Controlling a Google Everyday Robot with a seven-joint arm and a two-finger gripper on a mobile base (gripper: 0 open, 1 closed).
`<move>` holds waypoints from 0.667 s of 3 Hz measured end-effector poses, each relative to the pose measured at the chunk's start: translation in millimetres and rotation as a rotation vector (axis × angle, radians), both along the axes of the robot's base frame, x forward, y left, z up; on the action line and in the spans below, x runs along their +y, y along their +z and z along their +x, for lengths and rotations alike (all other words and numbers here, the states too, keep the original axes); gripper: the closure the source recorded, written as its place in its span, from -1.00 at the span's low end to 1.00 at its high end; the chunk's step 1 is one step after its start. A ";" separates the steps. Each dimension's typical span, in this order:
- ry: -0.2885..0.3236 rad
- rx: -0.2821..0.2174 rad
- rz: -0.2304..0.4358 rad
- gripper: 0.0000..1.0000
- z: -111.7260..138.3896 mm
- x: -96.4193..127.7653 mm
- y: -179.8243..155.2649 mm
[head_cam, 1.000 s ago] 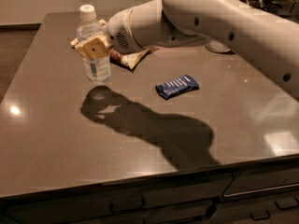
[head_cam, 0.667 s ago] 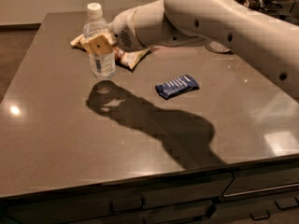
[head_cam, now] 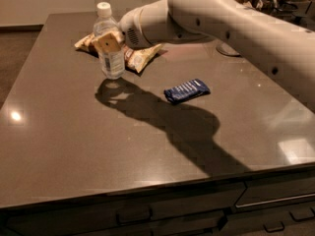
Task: Move blue plastic bottle near brown chip bag
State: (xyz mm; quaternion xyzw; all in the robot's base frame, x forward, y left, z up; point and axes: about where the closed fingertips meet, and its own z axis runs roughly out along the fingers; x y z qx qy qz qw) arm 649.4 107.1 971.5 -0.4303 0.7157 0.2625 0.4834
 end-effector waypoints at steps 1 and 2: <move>-0.024 0.002 -0.031 0.63 14.9 0.8 -7.6; -0.047 0.007 -0.040 0.16 27.5 -0.2 -14.2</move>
Offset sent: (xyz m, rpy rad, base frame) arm 0.0449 -0.0066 -0.0236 -0.0503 0.0156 -0.0840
